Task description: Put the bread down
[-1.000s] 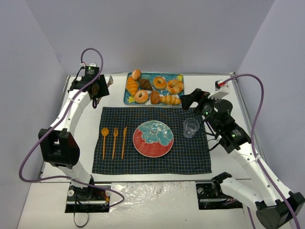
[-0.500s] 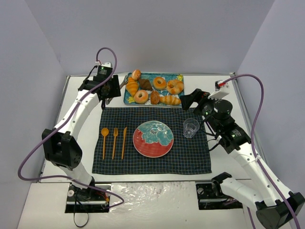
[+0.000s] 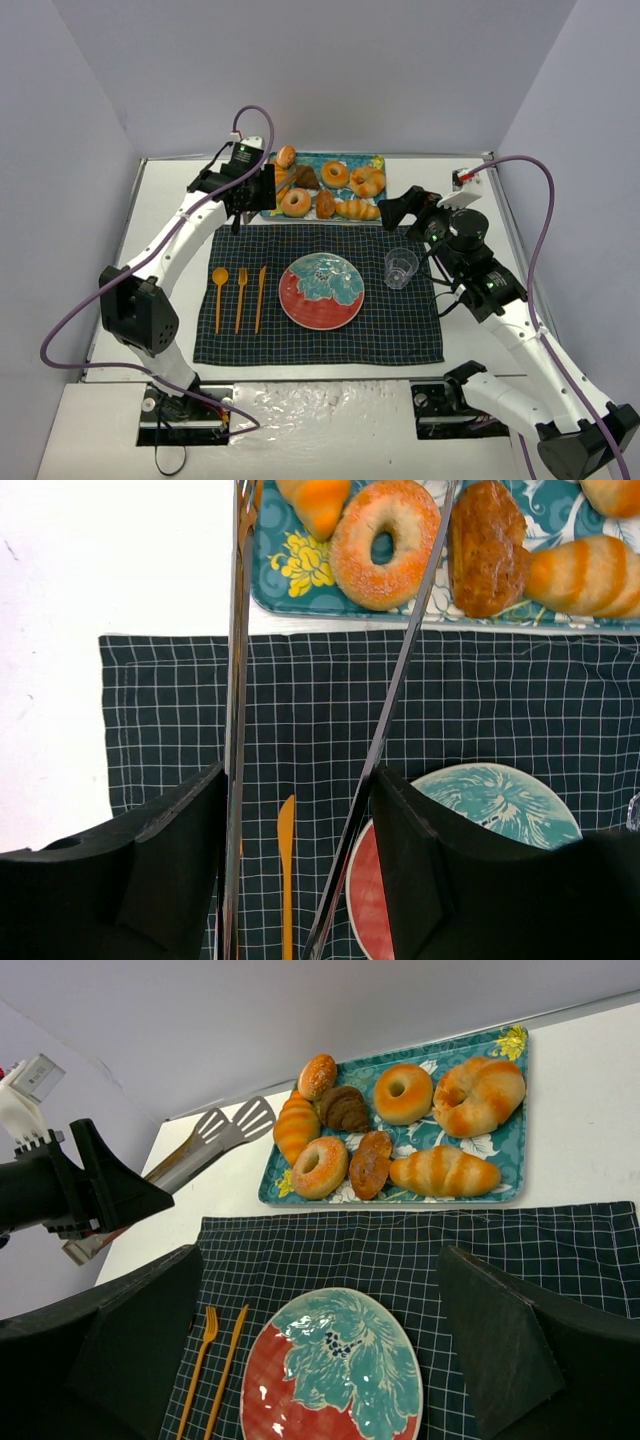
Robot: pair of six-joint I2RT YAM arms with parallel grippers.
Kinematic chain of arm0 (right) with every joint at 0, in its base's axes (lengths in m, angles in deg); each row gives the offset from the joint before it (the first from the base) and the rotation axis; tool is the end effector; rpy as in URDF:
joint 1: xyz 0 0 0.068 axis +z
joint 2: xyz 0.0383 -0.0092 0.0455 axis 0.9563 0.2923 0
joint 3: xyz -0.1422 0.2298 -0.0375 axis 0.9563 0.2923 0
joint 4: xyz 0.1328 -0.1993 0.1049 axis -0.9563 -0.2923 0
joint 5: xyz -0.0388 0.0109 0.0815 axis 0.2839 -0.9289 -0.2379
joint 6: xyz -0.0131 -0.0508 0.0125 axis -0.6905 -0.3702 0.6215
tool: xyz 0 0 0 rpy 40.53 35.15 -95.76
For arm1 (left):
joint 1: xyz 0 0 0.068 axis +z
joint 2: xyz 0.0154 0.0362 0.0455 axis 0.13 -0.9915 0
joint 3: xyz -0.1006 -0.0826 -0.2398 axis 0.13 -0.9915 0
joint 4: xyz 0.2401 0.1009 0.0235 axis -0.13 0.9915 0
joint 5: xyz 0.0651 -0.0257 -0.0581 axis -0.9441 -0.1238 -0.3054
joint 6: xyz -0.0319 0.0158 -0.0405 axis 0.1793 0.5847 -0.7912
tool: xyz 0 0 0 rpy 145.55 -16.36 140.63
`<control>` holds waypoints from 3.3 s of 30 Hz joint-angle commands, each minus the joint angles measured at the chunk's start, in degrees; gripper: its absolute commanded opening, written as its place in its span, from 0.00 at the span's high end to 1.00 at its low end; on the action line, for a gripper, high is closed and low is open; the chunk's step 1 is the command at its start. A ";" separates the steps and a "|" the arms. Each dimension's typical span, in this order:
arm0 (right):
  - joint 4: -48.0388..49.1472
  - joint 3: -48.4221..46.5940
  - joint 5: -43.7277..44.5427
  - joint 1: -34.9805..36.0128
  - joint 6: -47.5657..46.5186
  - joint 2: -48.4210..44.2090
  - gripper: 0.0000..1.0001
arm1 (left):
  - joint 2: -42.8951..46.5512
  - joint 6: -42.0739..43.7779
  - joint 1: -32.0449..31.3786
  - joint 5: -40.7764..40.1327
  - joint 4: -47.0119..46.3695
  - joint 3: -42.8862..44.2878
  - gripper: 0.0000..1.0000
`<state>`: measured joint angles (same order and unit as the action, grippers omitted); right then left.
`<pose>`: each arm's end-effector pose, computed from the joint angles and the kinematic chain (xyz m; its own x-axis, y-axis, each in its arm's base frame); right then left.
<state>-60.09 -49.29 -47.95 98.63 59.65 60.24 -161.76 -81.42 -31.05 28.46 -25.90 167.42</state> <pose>0.1918 0.0904 0.3911 -0.1277 0.4933 -0.8604 -0.3842 0.7752 0.5015 0.3501 -0.1492 0.3527 -0.6811 -0.1451 -0.7176 0.0614 0.9654 -0.2535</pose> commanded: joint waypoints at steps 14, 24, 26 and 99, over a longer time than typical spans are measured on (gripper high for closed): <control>2.74 0.25 2.13 0.39 0.13 -1.71 0.00 | -1.86 -0.22 -3.41 -1.43 -2.39 2.59 0.49; 2.61 0.42 2.29 0.39 -0.01 -1.87 0.00 | -2.82 0.04 -4.19 -1.64 -2.30 2.76 0.49; 2.50 0.28 2.32 0.39 -0.03 -1.81 0.00 | -3.12 0.11 -4.35 -1.55 -2.37 2.90 0.48; 2.48 1.84 3.18 0.41 0.83 -2.67 0.00 | -10.08 -3.57 -6.20 -2.30 2.42 1.51 0.50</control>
<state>-61.37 -47.02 -46.07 98.63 59.73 58.13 -171.84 -85.07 -36.51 27.53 -24.24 167.57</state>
